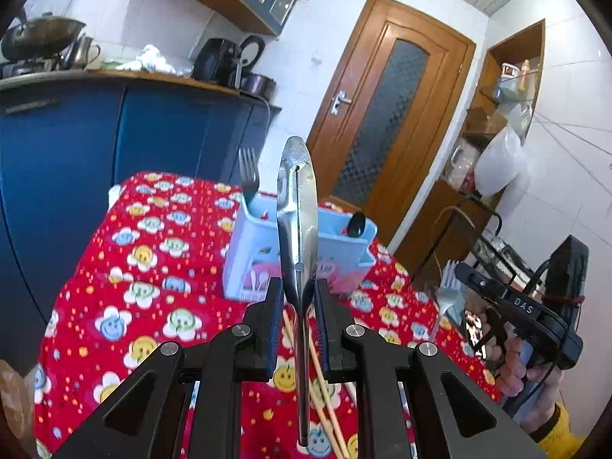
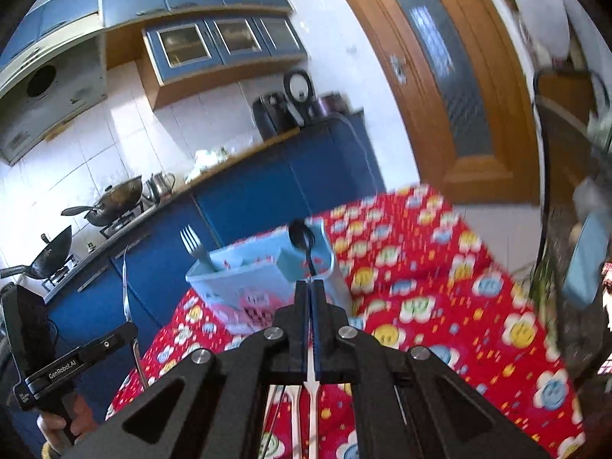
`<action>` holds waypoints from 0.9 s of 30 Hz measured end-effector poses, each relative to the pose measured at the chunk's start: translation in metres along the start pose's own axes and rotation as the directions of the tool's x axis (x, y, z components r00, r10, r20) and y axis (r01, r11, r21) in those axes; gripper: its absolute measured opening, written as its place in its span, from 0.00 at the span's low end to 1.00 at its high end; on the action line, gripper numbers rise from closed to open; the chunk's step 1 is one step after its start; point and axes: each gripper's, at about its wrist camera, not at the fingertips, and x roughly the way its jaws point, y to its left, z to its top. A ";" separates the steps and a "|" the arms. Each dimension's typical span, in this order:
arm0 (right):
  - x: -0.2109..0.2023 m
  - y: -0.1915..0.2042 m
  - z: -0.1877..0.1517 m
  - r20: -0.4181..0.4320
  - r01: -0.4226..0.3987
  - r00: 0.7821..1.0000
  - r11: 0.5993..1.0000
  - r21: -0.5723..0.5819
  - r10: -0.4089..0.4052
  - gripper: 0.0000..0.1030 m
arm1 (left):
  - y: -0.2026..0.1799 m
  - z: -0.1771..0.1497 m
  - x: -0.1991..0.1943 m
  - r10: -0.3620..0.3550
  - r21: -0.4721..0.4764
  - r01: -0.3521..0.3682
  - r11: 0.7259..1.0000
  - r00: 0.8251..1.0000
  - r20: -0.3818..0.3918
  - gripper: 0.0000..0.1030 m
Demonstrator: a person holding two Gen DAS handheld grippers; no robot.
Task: Organize utensils
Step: 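Carry both utensils upright over the blue caddy and open both tools inside it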
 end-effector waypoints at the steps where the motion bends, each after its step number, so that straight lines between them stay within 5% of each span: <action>1: -0.002 0.003 0.003 0.020 0.008 1.000 1.000 -0.013 -0.008 0.03 | -0.001 0.003 -0.001 0.000 0.003 0.000 1.000 1.000 0.008 0.15; 13: 0.002 0.019 0.043 0.124 0.060 0.991 0.990 -0.124 -0.044 0.03 | -0.017 0.055 0.011 0.014 0.040 -0.019 0.999 0.994 0.109 0.15; 27: 0.029 0.037 0.083 0.223 0.126 0.972 0.964 -0.232 -0.074 0.02 | -0.030 0.106 0.056 0.082 0.084 -0.106 0.991 0.965 0.249 0.16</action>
